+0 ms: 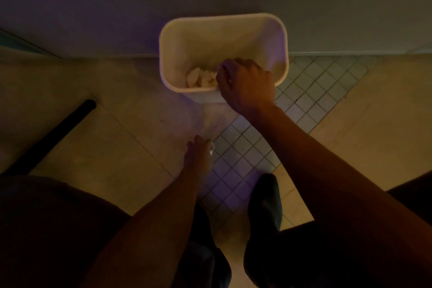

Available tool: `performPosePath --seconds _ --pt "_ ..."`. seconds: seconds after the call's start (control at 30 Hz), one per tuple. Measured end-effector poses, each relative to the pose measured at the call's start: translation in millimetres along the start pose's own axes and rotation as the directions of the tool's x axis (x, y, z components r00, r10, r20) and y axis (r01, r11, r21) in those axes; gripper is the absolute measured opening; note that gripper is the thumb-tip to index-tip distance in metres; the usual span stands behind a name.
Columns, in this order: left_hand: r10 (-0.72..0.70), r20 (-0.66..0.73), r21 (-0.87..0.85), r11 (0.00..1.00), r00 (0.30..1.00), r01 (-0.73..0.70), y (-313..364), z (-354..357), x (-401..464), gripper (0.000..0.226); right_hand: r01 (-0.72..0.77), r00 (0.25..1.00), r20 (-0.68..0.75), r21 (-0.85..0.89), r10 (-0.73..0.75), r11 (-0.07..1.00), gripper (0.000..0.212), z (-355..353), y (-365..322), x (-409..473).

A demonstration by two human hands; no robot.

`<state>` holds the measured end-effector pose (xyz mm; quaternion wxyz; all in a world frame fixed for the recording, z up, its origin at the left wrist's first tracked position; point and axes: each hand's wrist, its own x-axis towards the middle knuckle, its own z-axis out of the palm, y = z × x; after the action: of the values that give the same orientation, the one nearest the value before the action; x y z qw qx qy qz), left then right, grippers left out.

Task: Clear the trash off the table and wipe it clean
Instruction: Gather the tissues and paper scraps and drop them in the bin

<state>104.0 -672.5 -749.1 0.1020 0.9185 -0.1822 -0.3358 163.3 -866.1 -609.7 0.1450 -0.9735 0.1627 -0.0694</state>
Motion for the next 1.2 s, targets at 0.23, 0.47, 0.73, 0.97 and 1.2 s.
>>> performPosePath --seconds 0.23,0.47,0.73,0.97,1.2 --pt "0.033 -0.085 -0.096 0.995 0.996 -0.042 10.7 -40.1 -1.7 0.018 -0.044 0.999 0.022 0.03 0.044 0.999 0.036 -2.8 -1.6 0.6" --pt "0.269 -0.202 -0.222 0.924 0.942 -0.311 38.7 -140.2 -44.7 0.028 -0.091 0.993 0.084 0.088 0.083 0.992 0.033 -8.3 -6.2 2.1" --pt "0.295 -0.552 -0.256 0.83 0.78 -0.495 65.7 -224.7 -59.0 0.034 -0.15 0.973 0.192 0.123 0.125 0.981 0.032 -11.6 -7.0 4.8" --pt "0.235 -0.562 -0.098 0.933 0.793 -0.346 77.4 -238.6 8.5 0.031 -0.186 0.963 0.221 0.124 0.155 0.975 0.034 -19.4 -11.9 6.6" --pt "0.191 -0.251 -0.02 0.979 0.949 -0.202 80.6 -231.7 27.3 0.048 -0.251 0.944 0.26 0.157 0.205 0.955 0.034 -18.1 -13.8 10.8"
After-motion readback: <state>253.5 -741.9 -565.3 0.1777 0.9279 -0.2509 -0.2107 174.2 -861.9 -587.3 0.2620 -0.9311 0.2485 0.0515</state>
